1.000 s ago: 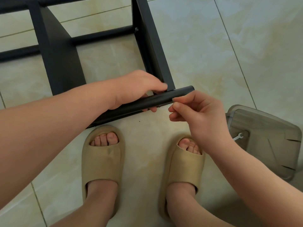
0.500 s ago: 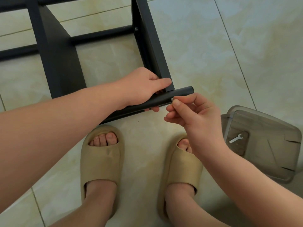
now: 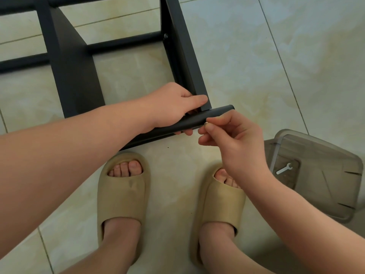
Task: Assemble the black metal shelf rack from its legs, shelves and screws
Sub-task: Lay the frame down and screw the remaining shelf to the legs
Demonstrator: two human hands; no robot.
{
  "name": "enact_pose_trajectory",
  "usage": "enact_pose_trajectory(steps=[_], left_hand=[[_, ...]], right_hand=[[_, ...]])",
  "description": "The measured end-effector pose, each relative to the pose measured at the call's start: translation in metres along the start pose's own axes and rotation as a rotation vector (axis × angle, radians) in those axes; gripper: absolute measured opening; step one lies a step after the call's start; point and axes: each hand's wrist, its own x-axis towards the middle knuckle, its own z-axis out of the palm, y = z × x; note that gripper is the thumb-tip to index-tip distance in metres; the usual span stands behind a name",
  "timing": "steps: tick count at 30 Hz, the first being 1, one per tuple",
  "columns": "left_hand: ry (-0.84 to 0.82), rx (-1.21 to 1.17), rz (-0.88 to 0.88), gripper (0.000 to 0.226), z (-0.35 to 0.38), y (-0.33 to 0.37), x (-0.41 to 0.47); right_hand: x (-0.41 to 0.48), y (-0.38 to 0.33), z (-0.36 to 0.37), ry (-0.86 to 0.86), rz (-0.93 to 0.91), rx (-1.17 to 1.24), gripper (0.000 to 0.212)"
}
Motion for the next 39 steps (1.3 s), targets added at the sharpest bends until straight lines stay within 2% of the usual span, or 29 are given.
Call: enact_pose_trajectory(steps=[9,13,17,20,24,25,28,29,33,39], left_hand=[[0.015,0.006,0.008,0.04,0.004,-0.002,-0.001],[0.033,0.034,0.031,0.044,0.006,-0.003,-0.001],[0.035,0.051,0.04,0.046,0.008,-0.004,-0.002],[0.04,0.044,0.053,0.045,0.01,-0.005,-0.003],[0.036,0.026,0.047,0.041,0.009,-0.004,-0.003],[0.035,0.02,0.046,0.041,0.009,-0.004,-0.004],[0.045,0.034,0.058,0.043,0.009,-0.004,-0.003],[0.052,0.043,0.062,0.044,0.009,-0.004,-0.002],[0.044,0.05,0.048,0.043,0.005,-0.002,-0.001],[0.017,0.04,-0.033,0.047,0.002,-0.004,0.001]], right_hand=[[-0.009,0.002,0.001,-0.001,-0.044,-0.011,0.019],[-0.013,0.003,0.005,0.02,0.075,0.187,0.018],[-0.015,0.002,0.004,0.045,0.014,-0.007,0.016],[-0.014,0.0,0.003,0.054,0.023,-0.027,0.015],[-0.013,-0.002,0.004,0.057,-0.112,-0.325,0.024],[-0.012,-0.003,0.004,0.068,-0.09,-0.322,0.024],[-0.012,-0.01,0.006,0.097,0.101,-0.043,0.018],[-0.013,-0.013,0.007,0.089,0.111,0.003,0.019],[-0.016,-0.017,0.0,0.055,-0.067,-0.09,0.027],[-0.015,-0.004,-0.019,-0.003,-0.15,-0.094,0.022]])
